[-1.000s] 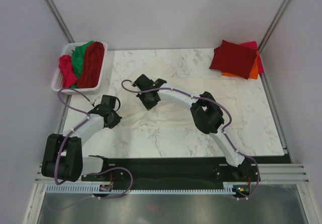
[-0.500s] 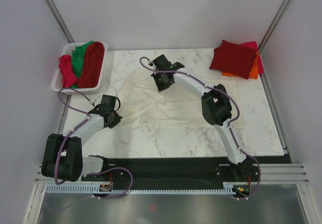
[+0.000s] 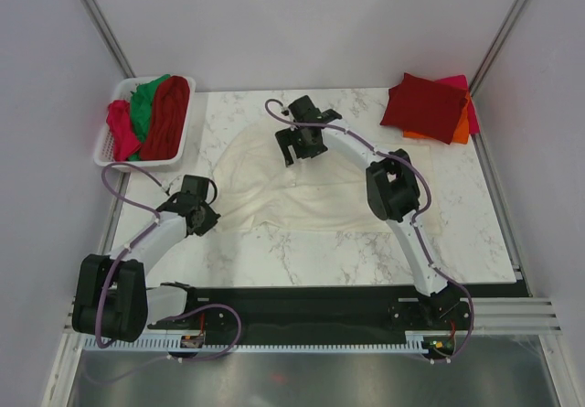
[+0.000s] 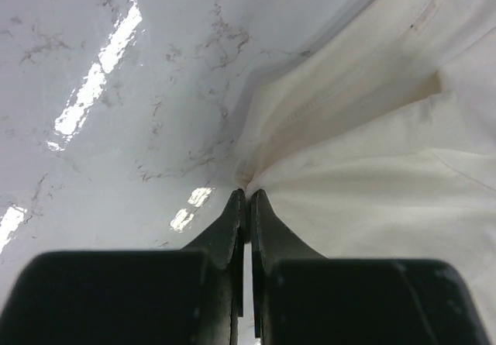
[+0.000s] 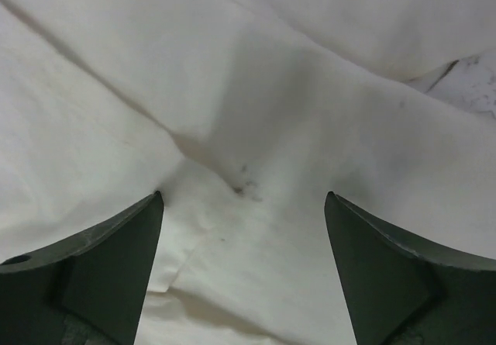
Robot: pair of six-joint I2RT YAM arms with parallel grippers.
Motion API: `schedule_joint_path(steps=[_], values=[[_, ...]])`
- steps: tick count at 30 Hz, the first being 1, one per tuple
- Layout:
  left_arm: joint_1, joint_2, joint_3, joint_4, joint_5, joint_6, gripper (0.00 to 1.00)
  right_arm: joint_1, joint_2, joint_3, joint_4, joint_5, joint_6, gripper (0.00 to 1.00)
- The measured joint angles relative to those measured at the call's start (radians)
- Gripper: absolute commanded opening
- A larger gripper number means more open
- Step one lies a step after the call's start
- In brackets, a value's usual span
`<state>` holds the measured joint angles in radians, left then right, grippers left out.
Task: Fold and stack the t-shirts
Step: Fold the tshirt
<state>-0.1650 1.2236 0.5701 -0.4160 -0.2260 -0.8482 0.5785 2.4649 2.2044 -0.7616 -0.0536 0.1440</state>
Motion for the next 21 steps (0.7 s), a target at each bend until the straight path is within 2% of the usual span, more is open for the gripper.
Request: schedule_joint_path(steps=[4, 7, 11, 15, 21], values=[[0.002, -0.002, 0.003, -0.027, -0.007, 0.0, 0.03, -0.021, -0.005, -0.021, 0.0, 0.069, 0.012, 0.95], [0.005, -0.002, 0.006, -0.033, -0.008, 0.0, 0.03, -0.031, -0.094, -0.168, 0.042, 0.153, 0.04, 0.96], [0.011, -0.003, 0.006, -0.043, -0.009, 0.0, 0.02, -0.031, -0.361, -0.512, 0.115, 0.278, 0.088, 0.97], [0.019, -0.04, 0.006, -0.09, -0.019, 0.0, 0.02, -0.031, -0.611, -0.703, 0.182, 0.396, 0.171, 0.98], [0.041, -0.144, 0.006, -0.133, -0.028, 0.0, 0.02, -0.119, -0.97, -1.1, 0.327, 0.366, 0.342, 0.97]])
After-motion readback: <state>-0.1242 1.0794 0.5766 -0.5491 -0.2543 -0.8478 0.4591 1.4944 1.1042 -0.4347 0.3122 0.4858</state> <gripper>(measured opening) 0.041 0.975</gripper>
